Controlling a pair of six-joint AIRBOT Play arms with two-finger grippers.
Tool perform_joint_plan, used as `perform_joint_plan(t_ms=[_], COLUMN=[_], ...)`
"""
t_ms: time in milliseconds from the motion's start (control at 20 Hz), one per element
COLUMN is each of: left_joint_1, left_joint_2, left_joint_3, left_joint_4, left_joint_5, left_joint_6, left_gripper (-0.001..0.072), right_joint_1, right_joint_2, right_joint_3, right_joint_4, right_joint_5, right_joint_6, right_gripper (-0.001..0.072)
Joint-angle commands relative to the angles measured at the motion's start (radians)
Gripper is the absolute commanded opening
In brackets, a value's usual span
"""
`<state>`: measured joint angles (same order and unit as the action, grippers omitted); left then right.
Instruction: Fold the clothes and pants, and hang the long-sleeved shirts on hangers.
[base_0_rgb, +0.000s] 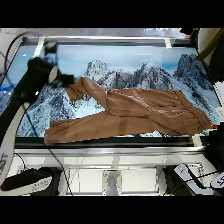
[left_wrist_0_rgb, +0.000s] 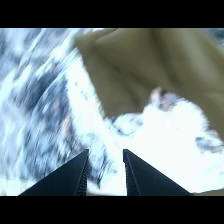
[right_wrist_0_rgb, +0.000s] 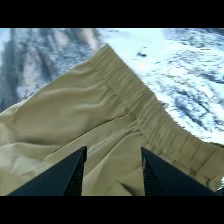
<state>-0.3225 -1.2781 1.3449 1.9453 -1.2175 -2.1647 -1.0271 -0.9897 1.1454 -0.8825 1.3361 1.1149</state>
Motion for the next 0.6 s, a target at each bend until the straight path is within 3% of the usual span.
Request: perform_joint_plan(t_ms=[0, 50, 100, 200, 300, 350, 400, 450, 550], left_joint_1=[0.116, 0.149, 0.181, 0.216, 0.218, 0.221, 0.224, 0.225, 0.228], left_joint_2=[0.170, 0.197, 0.206, 0.199, 0.165, 0.141, 0.110, 0.080, 0.012], left_joint_3=[-0.383, -0.454, -0.510, -0.563, -0.566, -0.565, -0.565, -0.564, -0.563], left_joint_4=[-0.002, -0.080, -0.171, -0.331, -0.354, -0.367, -0.399, -0.461, -0.564], left_joint_5=[0.190, 0.281, 0.380, 0.535, 0.634, 0.678, 0.712, 0.737, 0.787], left_joint_6=[-0.531, -0.616, -0.628, -0.504, -0.450, -0.456, -0.456, -0.454, -0.452], left_gripper=[0.0179, 0.0041, 0.0011, 0.0013, 0.0021, 0.0055, 0.0341, 0.0513, 0.0495], right_joint_1=[0.047, 0.071, 0.094, 0.143, 0.194, 0.219, 0.244, 0.266, 0.303], right_joint_2=[0.004, 0.004, 0.004, 0.004, 0.004, 0.004, 0.004, 0.004, 0.004], right_joint_3=[0.003, 0.003, 0.003, 0.003, 0.003, 0.003, 0.003, 0.003, 0.003], right_joint_4=[0.017, 0.016, 0.016, 0.014, 0.014, 0.014, 0.014, 0.014, 0.012], right_joint_5=[0.027, 0.027, 0.026, 0.016, 0.000, -0.010, -0.021, -0.029, -0.046], right_joint_6=[-0.004, -0.006, -0.009, -0.009, -0.009, -0.009, -0.009, -0.009, -0.009], right_gripper=[0.0392, 0.0391, 0.0392, 0.0392, 0.0391, 0.0391, 0.0391, 0.0391, 0.0391])
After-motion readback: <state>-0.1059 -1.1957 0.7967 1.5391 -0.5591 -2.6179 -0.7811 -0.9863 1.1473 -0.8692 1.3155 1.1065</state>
